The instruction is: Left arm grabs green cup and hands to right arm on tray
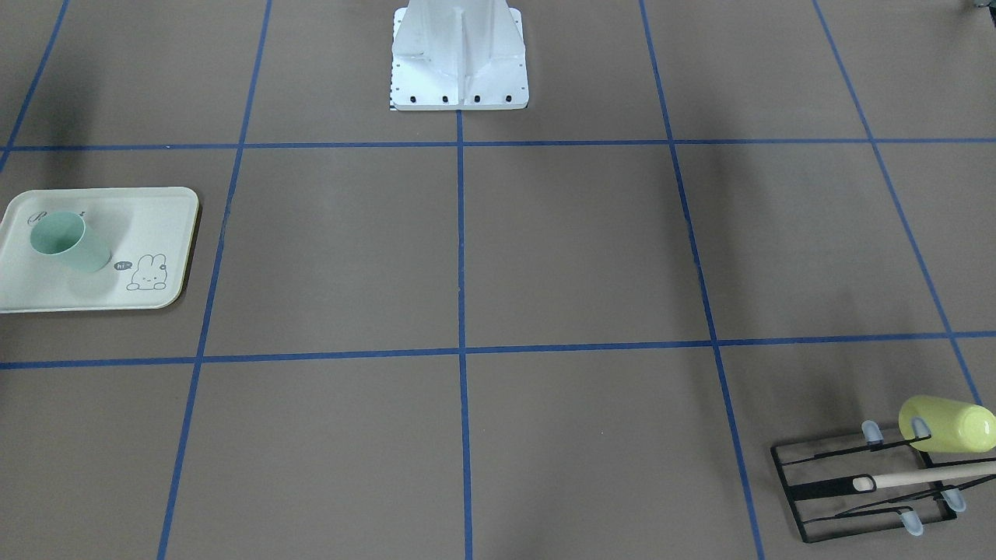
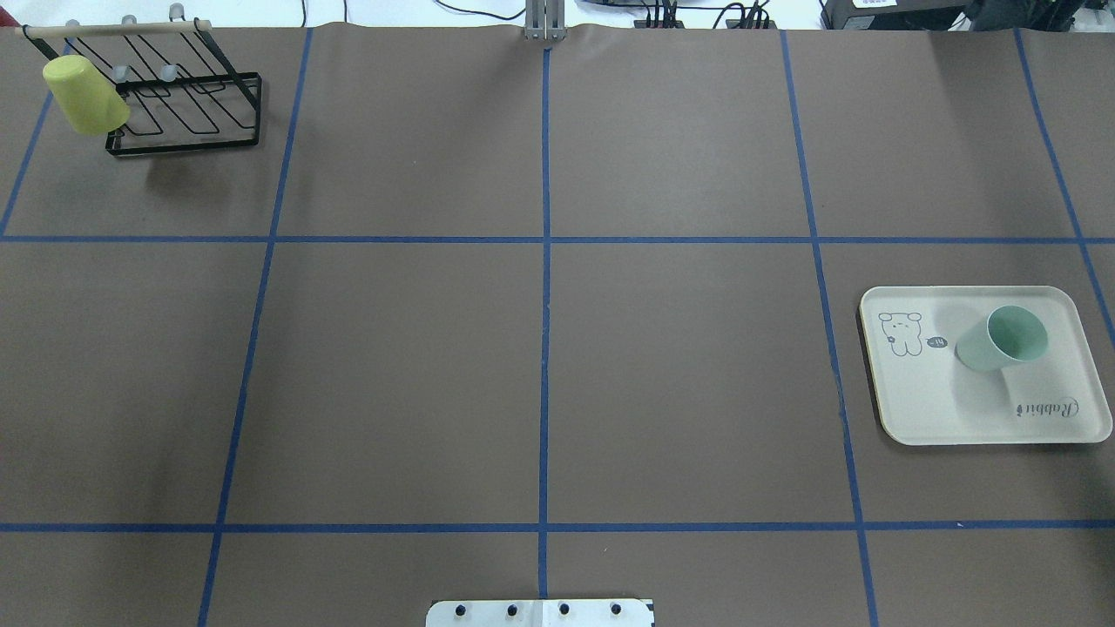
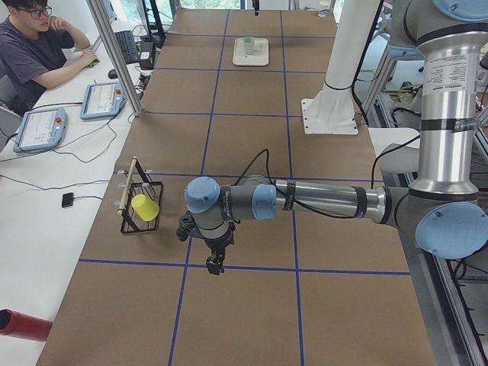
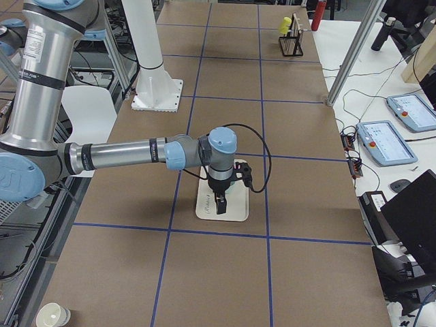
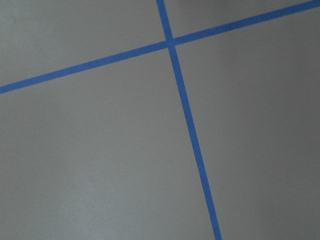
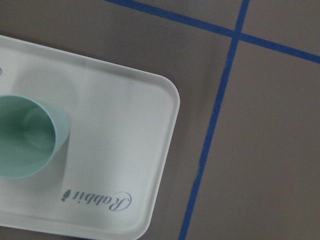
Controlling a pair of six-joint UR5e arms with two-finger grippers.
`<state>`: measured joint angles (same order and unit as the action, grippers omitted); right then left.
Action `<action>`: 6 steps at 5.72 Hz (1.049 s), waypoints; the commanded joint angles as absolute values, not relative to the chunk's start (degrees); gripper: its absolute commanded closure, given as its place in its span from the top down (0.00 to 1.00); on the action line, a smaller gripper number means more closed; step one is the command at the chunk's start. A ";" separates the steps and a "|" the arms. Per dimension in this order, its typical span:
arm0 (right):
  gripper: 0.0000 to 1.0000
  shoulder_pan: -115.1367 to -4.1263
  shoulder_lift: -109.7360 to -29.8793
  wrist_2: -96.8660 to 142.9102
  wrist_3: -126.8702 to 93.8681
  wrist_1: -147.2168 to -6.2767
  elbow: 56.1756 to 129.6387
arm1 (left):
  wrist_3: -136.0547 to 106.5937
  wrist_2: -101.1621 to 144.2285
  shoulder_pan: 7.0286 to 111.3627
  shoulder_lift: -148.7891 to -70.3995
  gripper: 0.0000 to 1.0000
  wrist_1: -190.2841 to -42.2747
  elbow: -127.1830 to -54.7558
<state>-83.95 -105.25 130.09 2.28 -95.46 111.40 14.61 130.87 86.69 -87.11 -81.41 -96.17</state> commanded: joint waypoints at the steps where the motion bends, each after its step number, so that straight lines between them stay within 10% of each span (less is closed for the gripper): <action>1: 1.00 -92.26 -107.91 133.33 10.06 -99.58 111.10 | 14.06 130.61 86.75 -87.10 1.00 -80.86 -96.41; 6: 1.00 -92.99 -108.19 133.15 9.32 -98.70 109.25 | 14.16 130.52 89.56 -86.92 1.00 -81.39 -98.07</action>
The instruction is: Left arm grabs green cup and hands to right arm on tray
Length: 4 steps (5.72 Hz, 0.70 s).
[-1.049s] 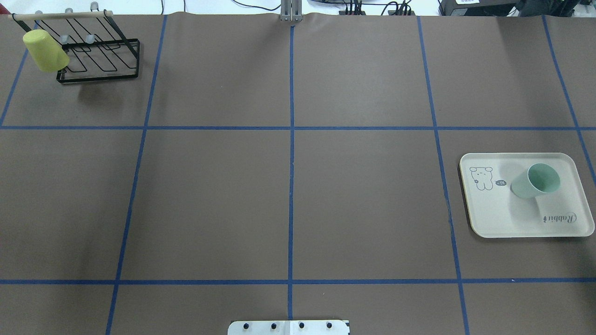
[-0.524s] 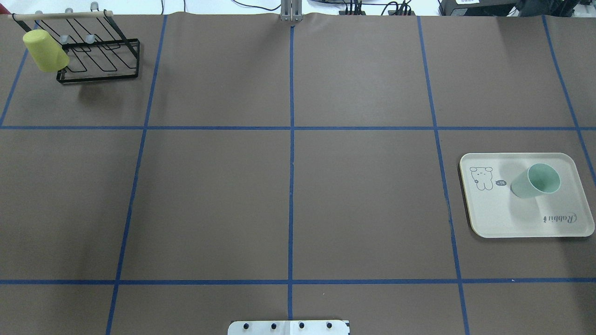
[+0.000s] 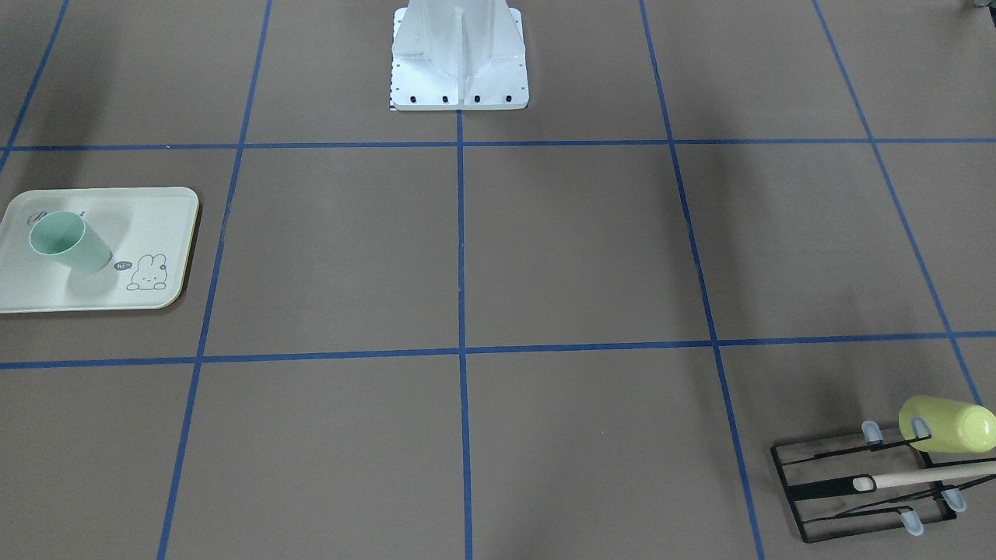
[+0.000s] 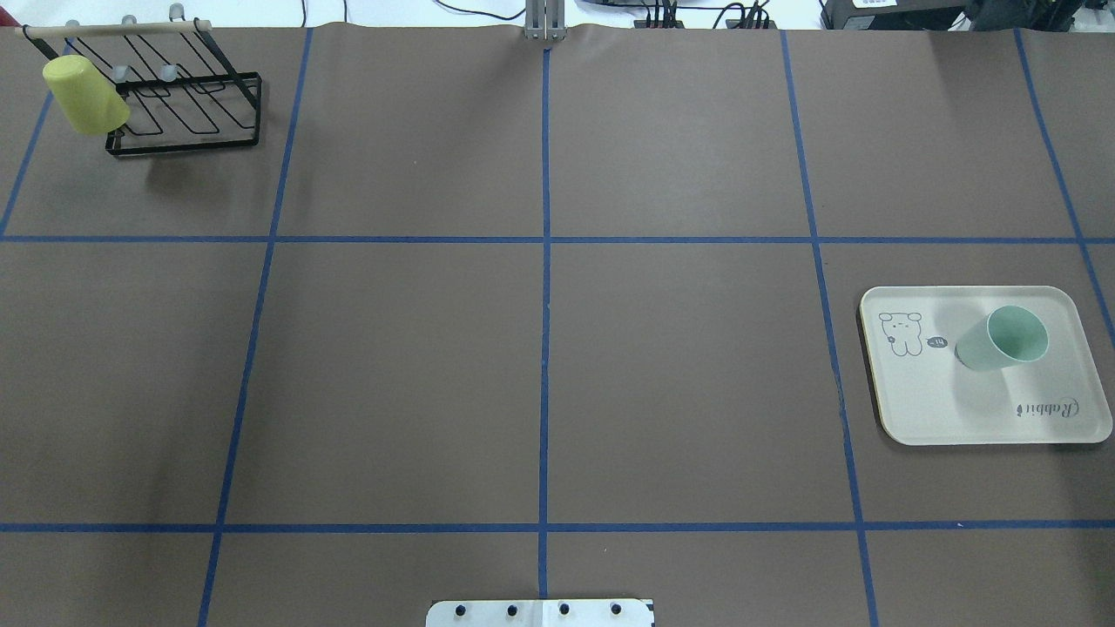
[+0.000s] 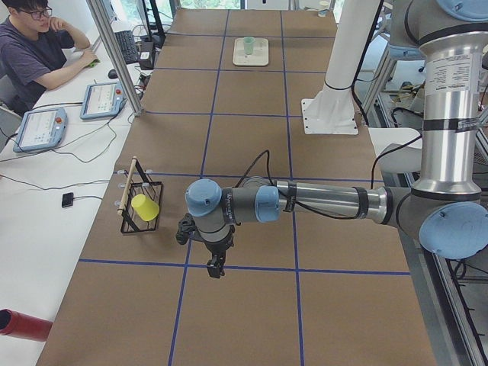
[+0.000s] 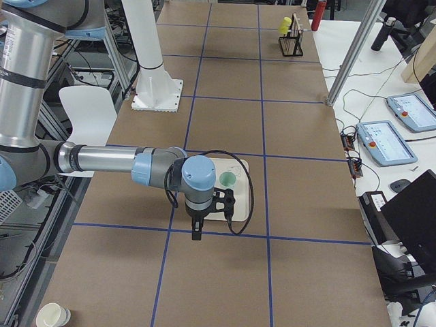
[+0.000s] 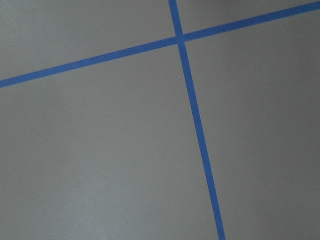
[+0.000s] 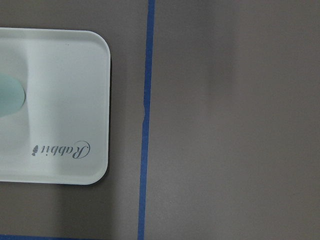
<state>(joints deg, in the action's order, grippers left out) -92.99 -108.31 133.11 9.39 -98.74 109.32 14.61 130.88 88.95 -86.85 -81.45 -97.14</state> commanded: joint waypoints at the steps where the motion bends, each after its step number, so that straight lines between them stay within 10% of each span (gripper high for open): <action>1: 1.00 -92.99 -108.19 133.15 9.32 -98.70 109.25 | 14.24 130.34 89.56 -86.66 1.00 -81.21 -100.61; 4: 1.00 -92.99 -108.11 133.24 9.23 -98.70 109.25 | 14.50 130.34 89.30 -84.99 1.00 -81.30 -100.99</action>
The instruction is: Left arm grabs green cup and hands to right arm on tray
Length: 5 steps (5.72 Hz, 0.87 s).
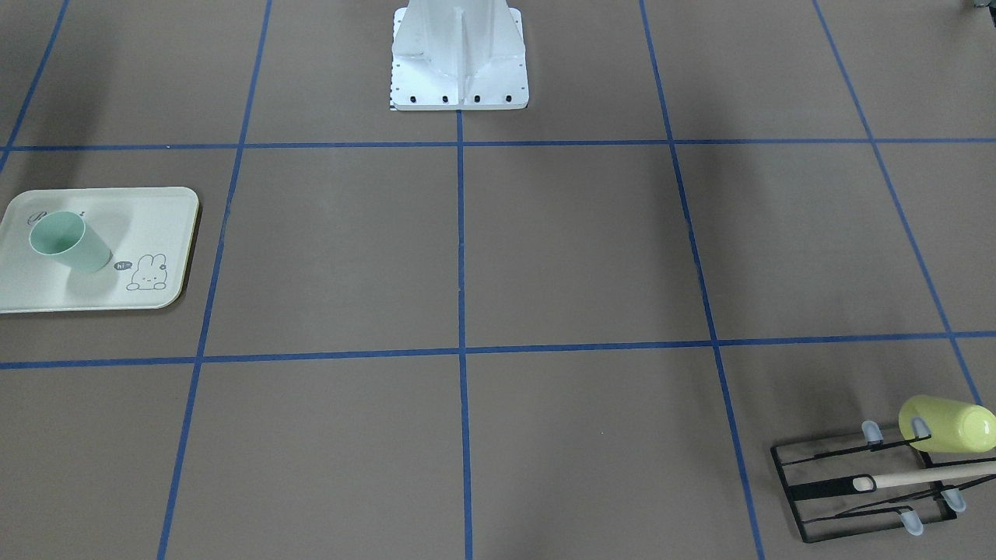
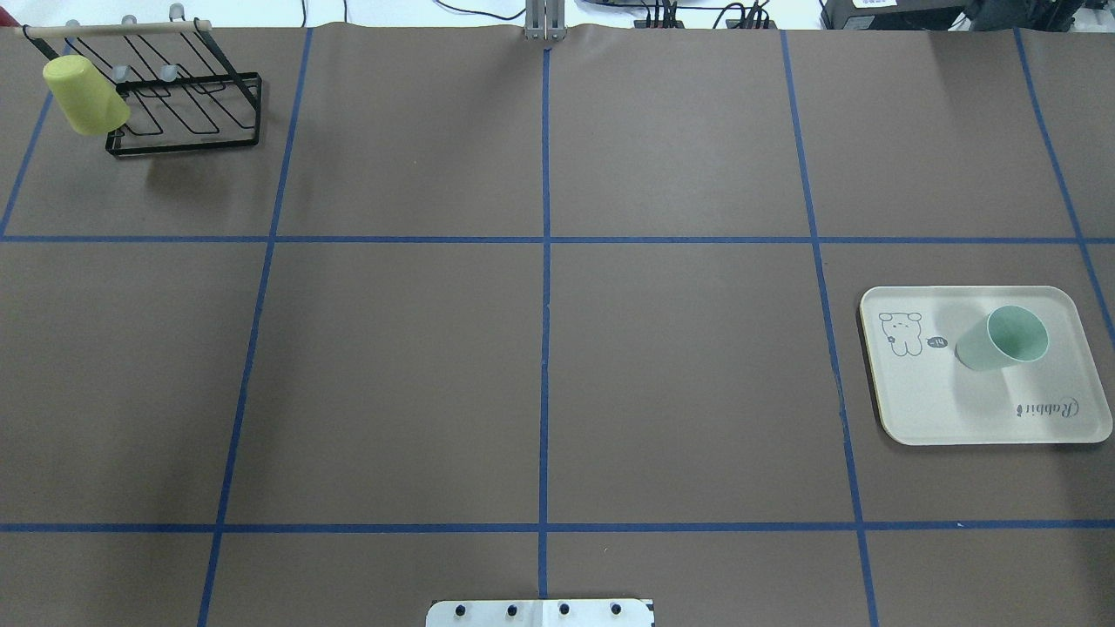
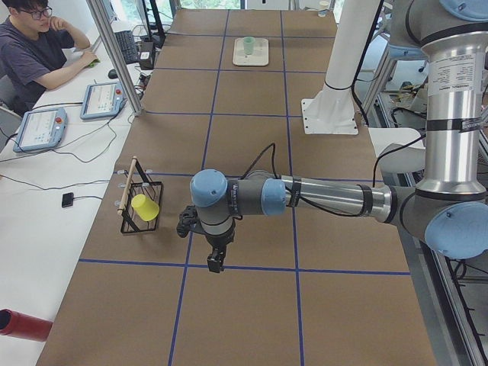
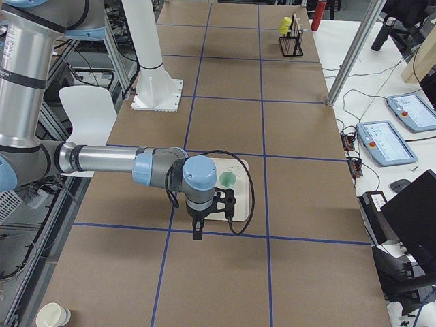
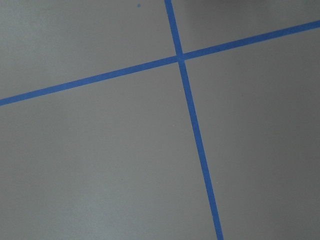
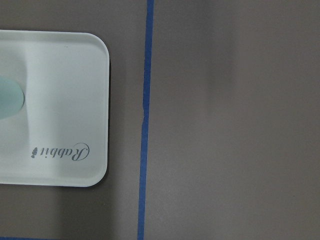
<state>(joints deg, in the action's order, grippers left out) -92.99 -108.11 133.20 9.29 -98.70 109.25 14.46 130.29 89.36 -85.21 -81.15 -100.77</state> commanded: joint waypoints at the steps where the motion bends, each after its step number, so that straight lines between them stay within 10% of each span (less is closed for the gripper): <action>1: 1.00 -92.90 -108.02 133.24 8.88 -98.70 109.25 | 14.41 130.34 89.38 -85.25 1.00 -81.30 -101.25; 5: 1.00 -92.90 -107.75 133.33 8.70 -98.61 109.34 | 14.33 130.34 89.47 -84.81 1.00 -81.30 -101.87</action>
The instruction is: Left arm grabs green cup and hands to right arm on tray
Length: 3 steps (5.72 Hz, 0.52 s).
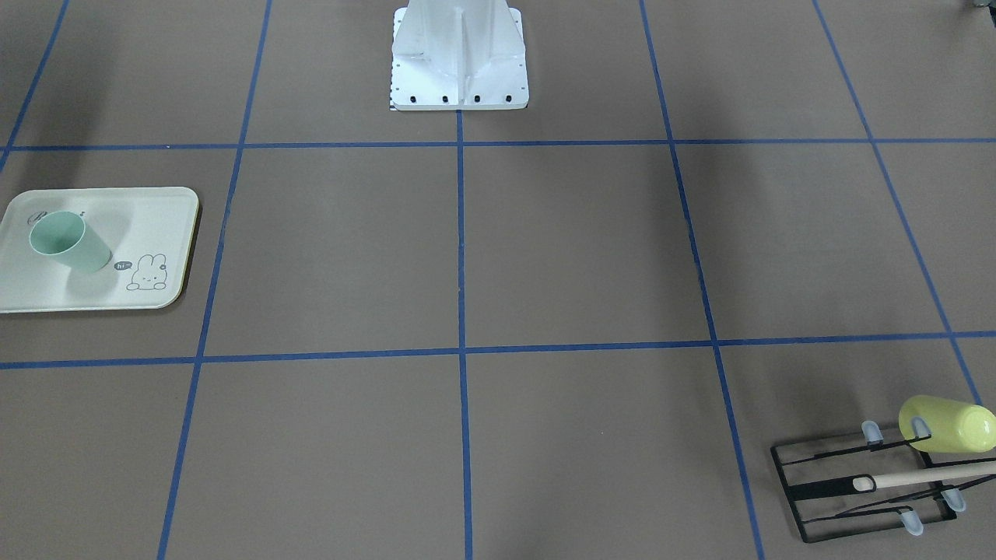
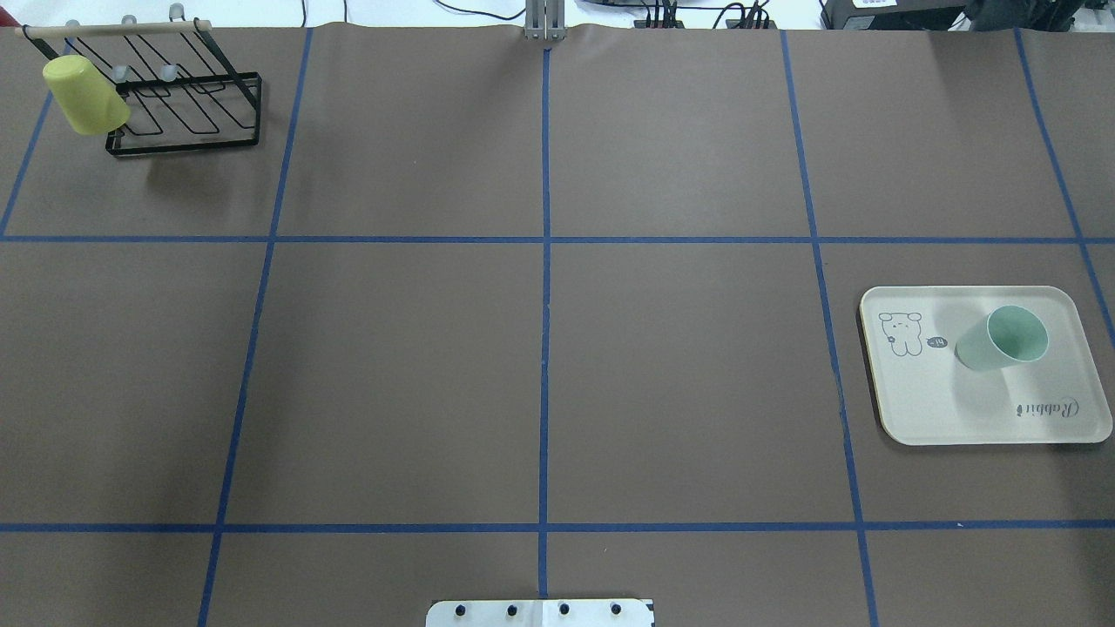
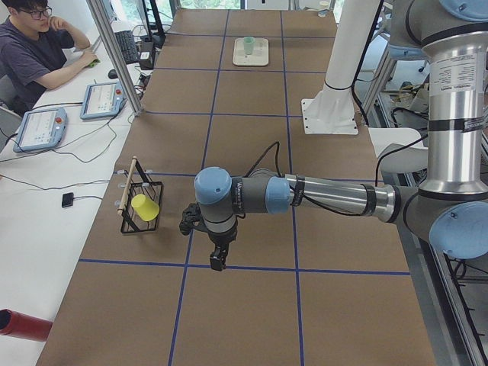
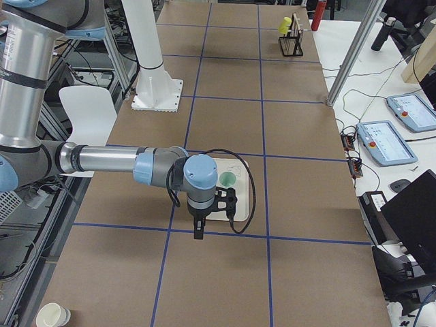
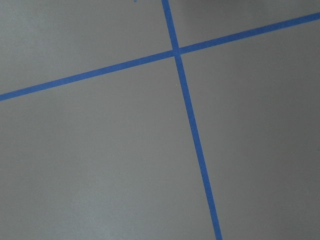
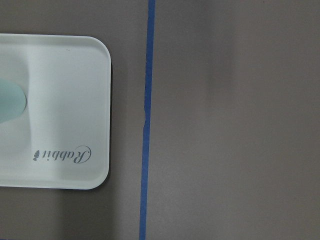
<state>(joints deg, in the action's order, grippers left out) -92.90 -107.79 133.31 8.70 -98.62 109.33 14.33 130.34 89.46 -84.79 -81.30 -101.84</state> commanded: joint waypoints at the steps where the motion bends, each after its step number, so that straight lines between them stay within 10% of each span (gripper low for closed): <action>1: 1.00 -92.90 -107.75 133.24 8.70 -98.61 109.34 | 14.33 130.34 89.47 -84.81 1.00 -81.30 -101.87; 3: 1.00 -92.90 -107.75 133.24 8.61 -98.61 108.99 | 14.33 130.25 89.47 -84.90 1.00 -81.30 -101.95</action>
